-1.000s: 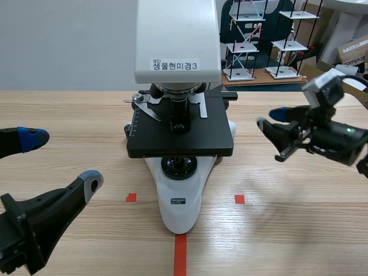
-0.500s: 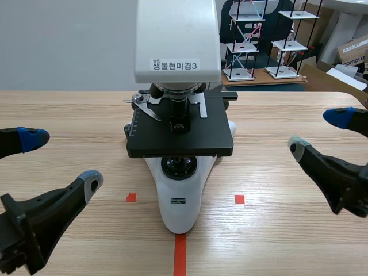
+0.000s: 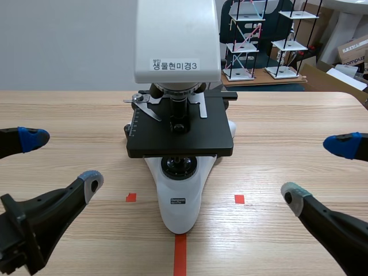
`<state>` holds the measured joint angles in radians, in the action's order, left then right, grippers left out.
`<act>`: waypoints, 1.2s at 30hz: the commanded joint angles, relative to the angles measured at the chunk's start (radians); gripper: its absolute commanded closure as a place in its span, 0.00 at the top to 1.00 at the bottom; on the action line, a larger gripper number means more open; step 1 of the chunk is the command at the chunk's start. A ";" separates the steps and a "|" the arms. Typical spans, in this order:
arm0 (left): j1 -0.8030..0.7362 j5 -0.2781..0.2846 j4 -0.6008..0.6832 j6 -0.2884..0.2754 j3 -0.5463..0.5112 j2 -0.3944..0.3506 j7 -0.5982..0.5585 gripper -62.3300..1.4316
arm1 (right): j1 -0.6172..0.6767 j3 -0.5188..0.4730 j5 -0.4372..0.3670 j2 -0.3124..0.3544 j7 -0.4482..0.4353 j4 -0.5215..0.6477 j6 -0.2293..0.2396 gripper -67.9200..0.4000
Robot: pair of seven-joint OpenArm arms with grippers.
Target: Return to the home posture
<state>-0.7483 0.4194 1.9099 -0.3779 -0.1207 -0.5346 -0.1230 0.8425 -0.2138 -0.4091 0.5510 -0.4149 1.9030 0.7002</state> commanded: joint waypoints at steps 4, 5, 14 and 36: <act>-0.002 0.007 0.021 -0.002 -0.003 0.002 -0.011 1.00 | -0.025 -0.003 -0.018 0.003 -0.017 -0.012 0.000 0.88; -0.002 0.007 0.021 -0.002 -0.003 0.002 -0.011 1.00 | -0.025 -0.003 -0.018 0.003 -0.017 -0.012 0.000 0.88; -0.002 0.007 0.021 -0.002 -0.003 0.002 -0.011 1.00 | -0.025 -0.003 -0.018 0.003 -0.021 -0.012 0.000 0.88; -0.002 0.007 0.021 -0.002 -0.003 0.002 -0.014 1.00 | -0.025 -0.003 -0.018 0.003 -0.032 -0.012 0.001 0.88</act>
<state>-0.7483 0.4194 1.9099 -0.3775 -0.1207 -0.5346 -0.1234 0.8261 -0.2138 -0.4122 0.5514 -0.4244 1.8904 0.6998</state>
